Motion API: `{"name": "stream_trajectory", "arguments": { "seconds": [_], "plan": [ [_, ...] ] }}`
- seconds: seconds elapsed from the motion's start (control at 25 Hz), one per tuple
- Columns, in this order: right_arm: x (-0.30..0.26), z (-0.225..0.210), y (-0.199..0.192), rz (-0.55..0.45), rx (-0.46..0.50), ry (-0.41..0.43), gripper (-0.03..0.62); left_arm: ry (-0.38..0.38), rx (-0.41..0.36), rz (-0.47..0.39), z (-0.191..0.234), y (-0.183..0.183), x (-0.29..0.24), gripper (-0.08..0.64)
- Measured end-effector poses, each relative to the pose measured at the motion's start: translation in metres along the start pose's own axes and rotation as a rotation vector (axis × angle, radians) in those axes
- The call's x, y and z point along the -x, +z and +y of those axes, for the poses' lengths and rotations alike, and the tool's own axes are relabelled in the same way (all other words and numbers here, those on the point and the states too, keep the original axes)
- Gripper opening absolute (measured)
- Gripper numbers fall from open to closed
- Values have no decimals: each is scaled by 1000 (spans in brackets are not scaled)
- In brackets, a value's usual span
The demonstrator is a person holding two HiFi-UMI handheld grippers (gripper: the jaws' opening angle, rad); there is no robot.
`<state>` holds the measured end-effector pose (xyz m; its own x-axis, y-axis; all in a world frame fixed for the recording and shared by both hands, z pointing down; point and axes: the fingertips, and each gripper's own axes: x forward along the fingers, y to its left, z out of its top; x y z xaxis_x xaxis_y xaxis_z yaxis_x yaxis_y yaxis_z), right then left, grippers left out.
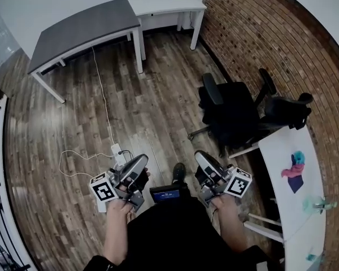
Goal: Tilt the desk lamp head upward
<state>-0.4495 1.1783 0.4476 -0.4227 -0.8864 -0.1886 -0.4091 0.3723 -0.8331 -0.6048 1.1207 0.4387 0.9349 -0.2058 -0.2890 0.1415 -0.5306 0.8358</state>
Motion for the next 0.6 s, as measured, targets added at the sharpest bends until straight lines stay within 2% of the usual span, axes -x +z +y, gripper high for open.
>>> {"name": "stream_trajectory", "arguments": {
  "seconds": [0.12,0.28,0.44,0.6],
  "plan": [
    [-28,-28,33,28,-43,20,14,15,-37,2,14,23,-38,9],
    [-59,-52,81,60,-29,52,14,18,-98,0,34,54,-90,11],
    [-73,-86,131,62,-31,46,14,15,-105,8,57,68,-144,11],
    [-88,-109,163,65,-40,37,14,20,-99,22,75,82,-180,11]
  ]
}}
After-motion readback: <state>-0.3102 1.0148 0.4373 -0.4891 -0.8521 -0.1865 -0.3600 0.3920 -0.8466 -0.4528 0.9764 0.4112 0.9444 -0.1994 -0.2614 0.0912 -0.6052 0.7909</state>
